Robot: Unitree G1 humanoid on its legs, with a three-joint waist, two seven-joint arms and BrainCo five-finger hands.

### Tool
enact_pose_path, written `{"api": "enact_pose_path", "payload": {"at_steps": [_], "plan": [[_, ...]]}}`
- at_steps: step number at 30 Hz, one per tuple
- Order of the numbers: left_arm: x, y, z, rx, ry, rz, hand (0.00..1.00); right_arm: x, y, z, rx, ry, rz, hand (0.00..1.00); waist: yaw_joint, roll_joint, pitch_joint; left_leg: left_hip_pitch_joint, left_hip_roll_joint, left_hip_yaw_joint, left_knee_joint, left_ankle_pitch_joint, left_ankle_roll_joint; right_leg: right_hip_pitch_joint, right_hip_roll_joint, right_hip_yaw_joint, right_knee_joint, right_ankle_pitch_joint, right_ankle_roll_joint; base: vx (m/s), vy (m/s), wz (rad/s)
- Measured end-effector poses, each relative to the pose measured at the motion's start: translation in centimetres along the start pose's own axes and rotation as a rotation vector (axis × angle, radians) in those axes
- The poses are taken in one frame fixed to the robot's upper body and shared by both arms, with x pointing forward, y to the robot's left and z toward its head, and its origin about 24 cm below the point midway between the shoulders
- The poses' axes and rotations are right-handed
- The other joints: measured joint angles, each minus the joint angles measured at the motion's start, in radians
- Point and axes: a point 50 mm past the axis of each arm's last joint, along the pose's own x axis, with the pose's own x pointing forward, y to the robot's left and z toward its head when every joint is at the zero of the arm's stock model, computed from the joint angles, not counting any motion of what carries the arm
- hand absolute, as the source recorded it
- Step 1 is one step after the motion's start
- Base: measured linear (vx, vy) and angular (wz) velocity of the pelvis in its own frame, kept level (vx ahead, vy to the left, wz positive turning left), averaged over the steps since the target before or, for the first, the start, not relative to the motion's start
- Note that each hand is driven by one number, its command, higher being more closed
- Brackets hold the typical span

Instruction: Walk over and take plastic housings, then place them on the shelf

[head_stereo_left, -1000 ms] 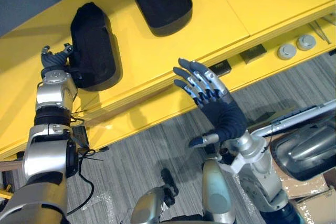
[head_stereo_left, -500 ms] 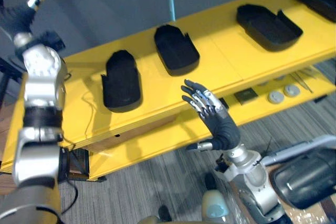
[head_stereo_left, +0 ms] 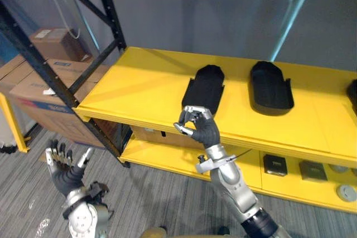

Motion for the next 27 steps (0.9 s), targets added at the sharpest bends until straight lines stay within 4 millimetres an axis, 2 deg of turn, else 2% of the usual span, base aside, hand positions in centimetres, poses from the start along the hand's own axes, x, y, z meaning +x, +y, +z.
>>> {"api": "enact_pose_path", "payload": {"at_steps": [3,5,9,11,14,16,22,27], "plan": [[-0.6,-1.4,-1.7,-0.001,0.073,-0.101,0.00,0.5,0.7,-1.1,-0.012,0.059,-0.034,1.00,0.004,-0.005,0.001,-0.005,0.002,0.000,0.000,0.000,-0.001,-0.005,0.001,-0.005,0.000,-0.005,-0.005,0.00,0.000,0.00],[-0.7,-1.9,-2.2,-0.005,0.093,-0.135,0.00,0.5,0.8,-1.6,-0.026,0.081,-0.051,1.00,0.007,-0.008,0.003,-0.015,0.003,-0.003,0.002,0.001,-0.001,-0.012,0.001,-0.008,0.000,-0.005,-0.005,0.00,0.002,0.02],[-0.7,-2.7,-3.6,-0.016,0.146,-0.173,0.00,0.0,-0.1,-3.9,-0.080,0.183,-0.133,1.00,0.016,-0.022,0.018,-0.033,0.003,-0.009,0.004,0.001,-0.003,-0.025,0.002,-0.010,0.003,0.001,0.001,0.03,0.006,0.06],[-0.8,-2.7,-3.8,-0.015,0.156,-0.175,0.00,0.2,-0.3,-4.2,-0.105,0.189,-0.146,1.00,0.019,-0.022,0.020,-0.033,0.002,-0.011,0.006,0.001,-0.003,-0.025,0.002,-0.011,0.003,0.000,0.001,0.05,0.016,0.06],[-1.0,-3.1,-3.9,-0.028,0.158,-0.197,0.00,1.9,-1.0,-3.6,-0.168,0.145,-0.198,1.00,0.023,-0.018,0.046,-0.036,0.001,-0.018,0.019,-0.003,-0.005,-0.021,0.000,-0.014,0.005,0.000,0.000,0.03,0.019,0.05],[-0.9,-3.8,-3.8,-0.042,0.155,-0.232,0.00,3.3,-2.1,-2.8,-0.178,0.113,-0.270,1.00,0.025,-0.017,0.070,-0.050,-0.001,-0.024,0.029,-0.005,-0.004,-0.023,-0.001,-0.021,0.006,-0.001,-0.001,-0.03,0.012,0.09],[-1.2,-4.3,-3.9,-0.048,0.157,-0.262,0.00,3.5,-5.2,-2.9,-0.218,0.124,-0.439,1.00,0.042,0.000,0.089,-0.051,-0.005,-0.028,0.032,-0.006,-0.004,-0.023,-0.005,-0.029,0.012,-0.005,-0.006,0.00,0.003,0.01],[-1.1,-4.2,-4.0,-0.056,0.167,-0.269,0.00,4.0,-6.6,-2.1,-0.224,0.100,-0.501,1.00,0.044,0.003,0.092,-0.053,-0.003,-0.029,0.032,-0.006,-0.004,-0.023,-0.003,-0.030,0.014,-0.006,-0.006,0.00,0.000,0.00]]}}
